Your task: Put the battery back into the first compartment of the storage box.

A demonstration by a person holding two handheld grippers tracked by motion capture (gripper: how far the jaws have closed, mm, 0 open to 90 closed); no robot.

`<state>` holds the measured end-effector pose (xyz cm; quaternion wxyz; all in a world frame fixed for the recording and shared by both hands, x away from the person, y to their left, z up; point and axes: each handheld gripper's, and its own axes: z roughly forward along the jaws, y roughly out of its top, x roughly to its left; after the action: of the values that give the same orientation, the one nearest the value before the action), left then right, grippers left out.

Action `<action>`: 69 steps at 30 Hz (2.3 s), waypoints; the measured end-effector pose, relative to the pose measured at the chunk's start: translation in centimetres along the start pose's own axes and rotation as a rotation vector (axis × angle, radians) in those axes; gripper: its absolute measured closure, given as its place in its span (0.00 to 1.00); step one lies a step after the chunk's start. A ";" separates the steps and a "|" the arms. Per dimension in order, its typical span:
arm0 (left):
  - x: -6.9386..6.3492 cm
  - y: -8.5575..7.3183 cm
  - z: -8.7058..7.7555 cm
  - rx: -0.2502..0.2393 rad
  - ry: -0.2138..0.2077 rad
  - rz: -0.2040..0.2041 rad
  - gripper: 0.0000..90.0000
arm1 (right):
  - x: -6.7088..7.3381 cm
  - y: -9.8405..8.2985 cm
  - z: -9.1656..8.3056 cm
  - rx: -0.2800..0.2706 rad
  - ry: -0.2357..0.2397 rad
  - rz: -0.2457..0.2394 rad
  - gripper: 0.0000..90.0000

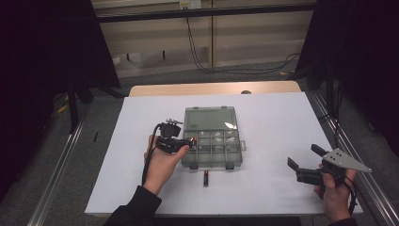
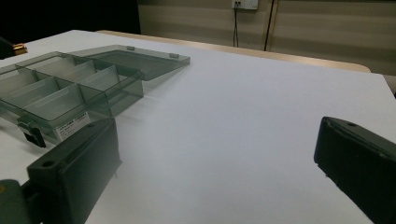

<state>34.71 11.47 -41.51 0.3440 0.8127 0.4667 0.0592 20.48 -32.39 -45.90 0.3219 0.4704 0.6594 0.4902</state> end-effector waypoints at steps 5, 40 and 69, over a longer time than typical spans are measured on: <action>0.2 0.2 0.4 -0.002 0.003 -0.008 0.86 | 0.0 0.0 0.0 -0.001 -0.001 0.001 0.00; 1.5 1.3 3.4 -0.009 0.045 -0.070 0.85 | -0.1 0.0 -0.1 -0.002 0.000 0.003 0.00; 0.4 -0.1 1.3 -0.023 -0.030 -0.032 0.03 | 0.0 0.0 0.0 0.000 0.002 0.001 0.00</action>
<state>35.39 11.15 -42.63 0.3611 0.8019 0.4738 0.0468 20.44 -32.39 -45.88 0.3209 0.4701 0.6597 0.4908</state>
